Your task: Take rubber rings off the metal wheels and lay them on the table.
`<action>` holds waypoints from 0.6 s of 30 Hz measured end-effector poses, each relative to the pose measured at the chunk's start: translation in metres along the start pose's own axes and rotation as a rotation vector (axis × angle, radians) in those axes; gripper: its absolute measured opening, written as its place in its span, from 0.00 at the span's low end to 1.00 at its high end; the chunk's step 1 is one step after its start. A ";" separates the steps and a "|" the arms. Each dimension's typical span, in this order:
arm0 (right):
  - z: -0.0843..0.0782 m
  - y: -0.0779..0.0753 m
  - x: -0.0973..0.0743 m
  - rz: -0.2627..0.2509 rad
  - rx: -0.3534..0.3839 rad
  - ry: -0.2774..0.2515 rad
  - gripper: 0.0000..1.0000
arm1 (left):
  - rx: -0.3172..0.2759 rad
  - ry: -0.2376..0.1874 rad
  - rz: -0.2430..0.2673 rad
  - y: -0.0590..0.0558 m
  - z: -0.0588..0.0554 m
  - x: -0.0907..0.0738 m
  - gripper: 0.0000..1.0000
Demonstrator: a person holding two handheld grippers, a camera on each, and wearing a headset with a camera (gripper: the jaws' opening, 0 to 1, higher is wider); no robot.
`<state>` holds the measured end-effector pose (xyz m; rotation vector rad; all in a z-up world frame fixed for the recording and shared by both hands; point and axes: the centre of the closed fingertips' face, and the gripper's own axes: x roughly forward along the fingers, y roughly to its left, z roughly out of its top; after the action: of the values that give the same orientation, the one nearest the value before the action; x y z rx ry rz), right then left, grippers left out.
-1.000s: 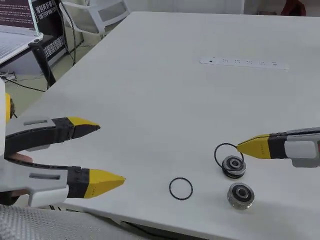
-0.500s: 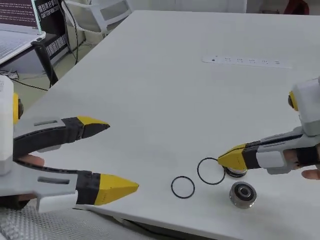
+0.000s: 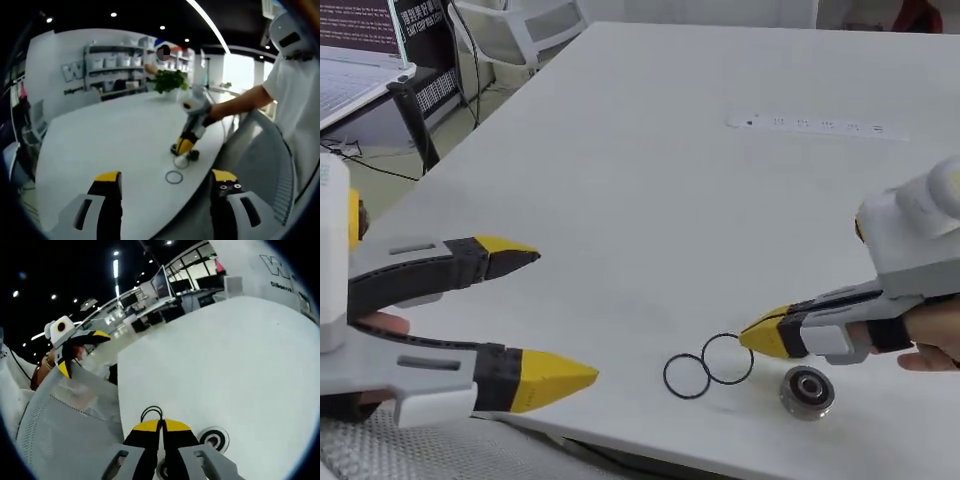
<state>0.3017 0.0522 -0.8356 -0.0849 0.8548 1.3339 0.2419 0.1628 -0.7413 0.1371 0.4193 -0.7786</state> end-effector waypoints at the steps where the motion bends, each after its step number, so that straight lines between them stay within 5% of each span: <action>1: -0.001 0.000 0.001 0.001 0.001 0.001 0.00 | -0.001 0.000 0.001 0.000 0.000 0.000 0.72; 18: -0.013 -0.011 0.010 -0.036 0.000 0.030 0.00 | -0.016 -0.028 0.065 0.007 0.004 -0.008 0.67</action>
<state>0.3044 0.0500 -0.8551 -0.1197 0.8752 1.3016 0.2430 0.1716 -0.7348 0.1240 0.3927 -0.7125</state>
